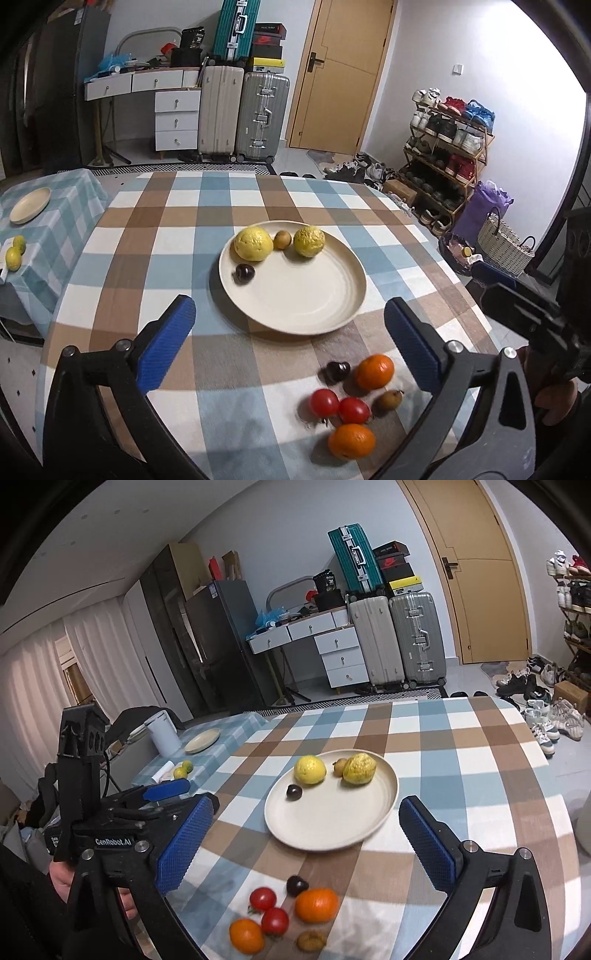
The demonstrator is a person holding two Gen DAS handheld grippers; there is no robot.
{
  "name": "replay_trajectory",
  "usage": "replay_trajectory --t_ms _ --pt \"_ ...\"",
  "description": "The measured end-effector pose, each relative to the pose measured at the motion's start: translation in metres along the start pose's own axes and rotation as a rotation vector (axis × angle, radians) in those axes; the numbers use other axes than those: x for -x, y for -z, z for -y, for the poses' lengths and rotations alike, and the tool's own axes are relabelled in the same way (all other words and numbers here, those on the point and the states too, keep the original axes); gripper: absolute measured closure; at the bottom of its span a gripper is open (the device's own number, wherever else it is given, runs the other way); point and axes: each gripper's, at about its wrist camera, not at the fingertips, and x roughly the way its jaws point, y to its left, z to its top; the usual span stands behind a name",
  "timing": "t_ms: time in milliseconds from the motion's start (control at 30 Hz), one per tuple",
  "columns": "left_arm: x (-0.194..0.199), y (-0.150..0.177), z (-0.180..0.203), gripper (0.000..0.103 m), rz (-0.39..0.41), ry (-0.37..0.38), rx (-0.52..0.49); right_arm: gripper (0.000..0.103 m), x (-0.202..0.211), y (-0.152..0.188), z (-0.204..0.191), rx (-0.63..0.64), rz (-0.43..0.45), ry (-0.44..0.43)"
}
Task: Organize fruits
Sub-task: 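Move both open tools back toward the remaining fruits, then grasp another brown round fruit with the right tool while the left tool grasps another dark plum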
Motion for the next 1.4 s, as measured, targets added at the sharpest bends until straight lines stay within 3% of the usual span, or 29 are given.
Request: replay_trajectory --t_ms 367,1033,1100,1167,1400 --pt "0.012 0.044 0.000 0.001 -0.032 -0.001 0.036 0.000 0.021 0.040 -0.007 -0.013 -0.011 0.018" --pt "-0.013 0.097 -0.017 0.001 -0.125 -0.002 0.071 0.001 -0.015 0.110 0.005 -0.122 -0.206 0.039" --pt "-0.015 0.097 -0.022 0.001 -0.130 -0.004 0.080 0.004 -0.016 0.110 0.004 -0.121 -0.209 0.031" --pt "-0.017 0.097 -0.025 0.001 -0.132 -0.001 0.091 0.018 -0.019 0.111 0.004 -0.117 -0.219 0.024" --pt "-0.019 0.094 -0.030 0.001 -0.128 0.018 0.094 0.042 -0.031 0.112 0.008 -0.140 -0.270 0.010"
